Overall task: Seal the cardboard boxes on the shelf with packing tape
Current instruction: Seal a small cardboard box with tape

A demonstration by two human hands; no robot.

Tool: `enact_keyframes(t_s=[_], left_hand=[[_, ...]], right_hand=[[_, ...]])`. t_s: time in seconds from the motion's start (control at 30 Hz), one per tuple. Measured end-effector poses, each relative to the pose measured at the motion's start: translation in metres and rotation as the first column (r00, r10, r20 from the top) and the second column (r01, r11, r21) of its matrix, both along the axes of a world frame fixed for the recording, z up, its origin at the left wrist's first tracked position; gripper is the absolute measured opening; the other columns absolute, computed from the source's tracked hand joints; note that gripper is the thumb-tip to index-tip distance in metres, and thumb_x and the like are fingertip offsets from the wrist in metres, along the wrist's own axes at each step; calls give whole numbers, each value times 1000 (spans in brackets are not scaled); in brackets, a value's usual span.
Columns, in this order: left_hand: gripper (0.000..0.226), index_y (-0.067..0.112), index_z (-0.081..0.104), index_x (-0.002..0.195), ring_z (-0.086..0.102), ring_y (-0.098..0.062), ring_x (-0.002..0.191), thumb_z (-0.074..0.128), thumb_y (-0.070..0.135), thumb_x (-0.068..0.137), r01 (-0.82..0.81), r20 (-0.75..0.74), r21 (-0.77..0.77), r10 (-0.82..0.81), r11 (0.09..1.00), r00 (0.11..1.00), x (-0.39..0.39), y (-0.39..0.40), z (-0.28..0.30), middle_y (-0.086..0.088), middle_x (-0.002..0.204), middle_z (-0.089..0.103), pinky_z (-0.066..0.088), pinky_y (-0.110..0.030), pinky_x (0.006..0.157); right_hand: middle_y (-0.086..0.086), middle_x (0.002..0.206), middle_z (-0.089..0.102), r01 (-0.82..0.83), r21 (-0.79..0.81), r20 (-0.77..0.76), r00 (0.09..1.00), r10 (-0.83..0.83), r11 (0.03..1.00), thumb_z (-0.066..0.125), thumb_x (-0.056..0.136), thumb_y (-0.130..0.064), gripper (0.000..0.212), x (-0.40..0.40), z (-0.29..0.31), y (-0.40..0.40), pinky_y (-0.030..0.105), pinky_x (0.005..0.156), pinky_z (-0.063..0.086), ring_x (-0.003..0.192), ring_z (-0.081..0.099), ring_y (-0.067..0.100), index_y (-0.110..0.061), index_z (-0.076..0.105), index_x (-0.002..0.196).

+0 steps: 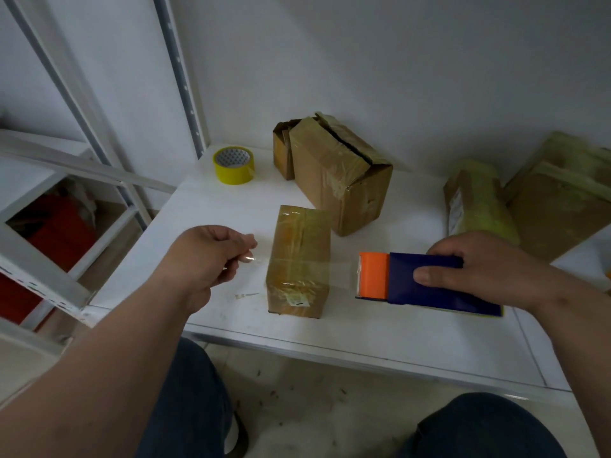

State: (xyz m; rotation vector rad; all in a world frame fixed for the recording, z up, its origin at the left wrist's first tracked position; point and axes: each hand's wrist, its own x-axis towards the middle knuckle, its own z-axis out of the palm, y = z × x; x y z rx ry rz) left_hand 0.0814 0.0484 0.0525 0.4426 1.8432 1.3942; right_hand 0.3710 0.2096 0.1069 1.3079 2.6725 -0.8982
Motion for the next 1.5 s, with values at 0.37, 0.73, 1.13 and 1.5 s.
enact_keyframes(t_s=[0.37,0.73,1.13,1.5], left_hand=[[9,6,73,83,49,-14,57,71,14,87,-52,18,-87,53,995,998,12,7,-31,-9,74,69,45,-24,57],[61,25,25,153,64,-21,89,51,33,98,210,-268,-487,-374,848,888,18,19,-36,-5,127,61,59,-32,67],[73,25,8,156,21,-9,144,45,50,98,355,-494,-181,-397,917,773,63,21,-32,11,161,7,27,-24,108],[86,21,-7,156,6,-11,150,48,50,96,319,-547,-295,-433,901,716,65,26,-39,10,162,-16,24,-26,113]], right_hand=[[-1,79,69,-12,-33,152,988,17,999,56,73,-66,49,-18,-10,21,25,64,47,73,66,14,-21,71,85],[-2,81,66,-68,-50,191,979,76,996,58,83,-60,37,-45,-37,18,22,61,41,74,62,10,-24,66,79],[-1,84,66,-93,-80,210,972,108,992,58,85,-60,39,-49,-35,21,23,64,46,77,63,12,-22,68,84],[4,81,69,185,-398,176,977,-123,899,72,78,-48,35,-50,-40,25,28,71,47,73,65,18,-13,70,80]])
